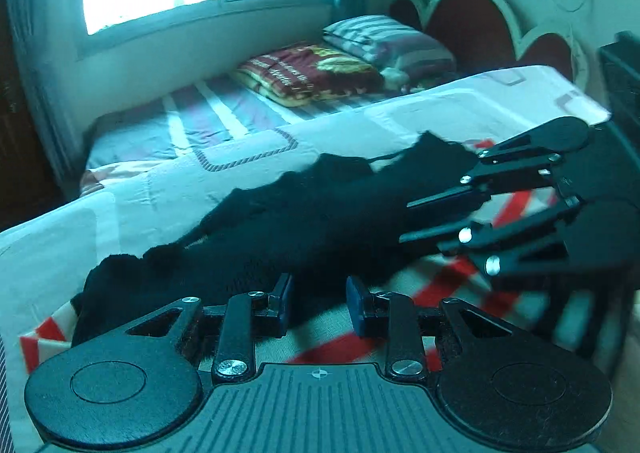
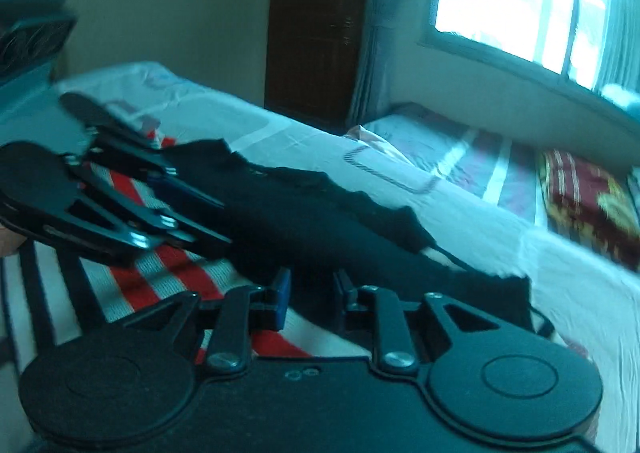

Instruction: Fold small clothes

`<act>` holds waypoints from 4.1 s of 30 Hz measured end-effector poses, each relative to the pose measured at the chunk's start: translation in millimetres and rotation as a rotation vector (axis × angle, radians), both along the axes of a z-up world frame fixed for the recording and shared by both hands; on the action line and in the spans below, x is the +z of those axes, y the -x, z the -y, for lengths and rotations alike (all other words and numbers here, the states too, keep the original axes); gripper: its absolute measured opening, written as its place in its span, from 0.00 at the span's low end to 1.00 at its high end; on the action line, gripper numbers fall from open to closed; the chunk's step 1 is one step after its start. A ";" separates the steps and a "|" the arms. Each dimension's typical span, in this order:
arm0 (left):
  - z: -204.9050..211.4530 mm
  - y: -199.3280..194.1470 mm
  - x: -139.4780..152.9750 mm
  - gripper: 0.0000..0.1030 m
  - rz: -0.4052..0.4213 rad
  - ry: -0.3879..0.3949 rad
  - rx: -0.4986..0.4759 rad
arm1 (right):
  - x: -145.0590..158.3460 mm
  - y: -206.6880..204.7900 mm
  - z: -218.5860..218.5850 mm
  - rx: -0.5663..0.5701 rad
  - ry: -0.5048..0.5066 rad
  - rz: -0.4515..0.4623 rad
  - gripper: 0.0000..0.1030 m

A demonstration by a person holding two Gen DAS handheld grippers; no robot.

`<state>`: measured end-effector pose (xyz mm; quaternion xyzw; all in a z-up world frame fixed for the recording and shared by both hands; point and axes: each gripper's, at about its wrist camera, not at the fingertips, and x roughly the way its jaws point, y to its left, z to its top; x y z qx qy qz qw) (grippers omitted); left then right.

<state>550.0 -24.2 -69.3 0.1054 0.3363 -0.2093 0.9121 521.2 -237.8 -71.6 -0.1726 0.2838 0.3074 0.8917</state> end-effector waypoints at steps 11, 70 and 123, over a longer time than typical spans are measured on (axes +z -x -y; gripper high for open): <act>-47.9 -18.7 -14.9 0.30 0.030 0.057 0.251 | -9.8 -48.7 35.3 -0.301 -0.055 -0.044 0.21; -10.1 147.1 -2.6 0.70 0.062 0.030 0.234 | 2.5 123.9 18.2 -0.309 -0.159 -0.052 0.34; -50.7 127.4 -14.8 0.80 0.057 -0.021 0.425 | -19.3 113.0 51.2 -0.541 0.045 0.061 0.42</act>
